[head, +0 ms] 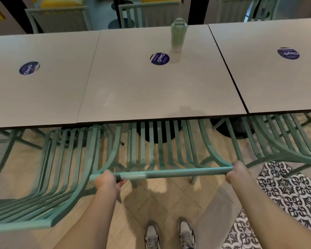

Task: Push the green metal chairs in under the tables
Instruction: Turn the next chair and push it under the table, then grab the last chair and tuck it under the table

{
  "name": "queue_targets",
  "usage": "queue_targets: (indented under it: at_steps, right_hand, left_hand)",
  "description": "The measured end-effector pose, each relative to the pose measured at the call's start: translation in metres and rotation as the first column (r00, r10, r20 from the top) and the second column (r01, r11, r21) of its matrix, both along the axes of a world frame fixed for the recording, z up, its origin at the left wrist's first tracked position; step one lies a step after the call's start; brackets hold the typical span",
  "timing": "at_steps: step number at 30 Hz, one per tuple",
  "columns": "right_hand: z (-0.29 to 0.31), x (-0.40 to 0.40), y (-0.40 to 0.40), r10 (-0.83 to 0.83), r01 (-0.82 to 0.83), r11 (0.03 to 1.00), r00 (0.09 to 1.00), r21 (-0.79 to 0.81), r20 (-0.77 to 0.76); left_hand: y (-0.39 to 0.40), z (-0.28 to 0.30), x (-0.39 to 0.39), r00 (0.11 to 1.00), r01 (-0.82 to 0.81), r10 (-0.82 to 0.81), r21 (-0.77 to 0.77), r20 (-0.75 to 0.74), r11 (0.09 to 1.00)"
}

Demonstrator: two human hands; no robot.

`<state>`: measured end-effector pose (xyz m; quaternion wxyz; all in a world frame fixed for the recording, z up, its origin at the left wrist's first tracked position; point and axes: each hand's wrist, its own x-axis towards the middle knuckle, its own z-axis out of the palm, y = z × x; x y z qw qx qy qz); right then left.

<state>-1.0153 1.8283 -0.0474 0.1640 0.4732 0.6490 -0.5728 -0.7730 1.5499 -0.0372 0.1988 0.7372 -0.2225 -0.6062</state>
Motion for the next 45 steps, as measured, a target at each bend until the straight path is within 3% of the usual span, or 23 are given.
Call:
queue_targets:
  at_steps: [11, 23, 32, 39, 45]
  right_hand:
    - [0.024, -0.007, -0.003, -0.064, 0.073, 0.994, 0.992, -0.083, 0.110]
    - [0.021, -0.005, -0.001, -0.064, 0.074, 0.992, 0.993, -0.102, 0.103]
    - [0.007, 0.019, 0.000, -0.202, 0.210, 0.915, 0.978, -0.344, 0.059]
    - [0.006, 0.022, -0.002, -0.244, 0.234, 0.922, 0.970, -0.308, 0.005]
    - [0.010, 0.023, 0.003, -0.179, 0.172, 0.924, 0.984, -0.341, 0.010]
  left_hand:
    - [0.005, -0.007, 0.002, 0.999, 0.048, -0.048, -0.001, 0.011, 0.999]
    - [0.004, -0.008, 0.001, 1.000, 0.010, -0.010, 0.005, -0.029, 1.000]
    - [0.005, -0.007, 0.005, 0.998, 0.057, -0.057, 0.005, 0.001, 0.998]
    - [0.004, -0.006, 0.008, 0.999, -0.029, 0.029, -0.001, -0.036, 1.000]
    - [0.004, 0.001, 0.015, 0.994, -0.013, 0.014, 0.008, -0.108, 1.000]
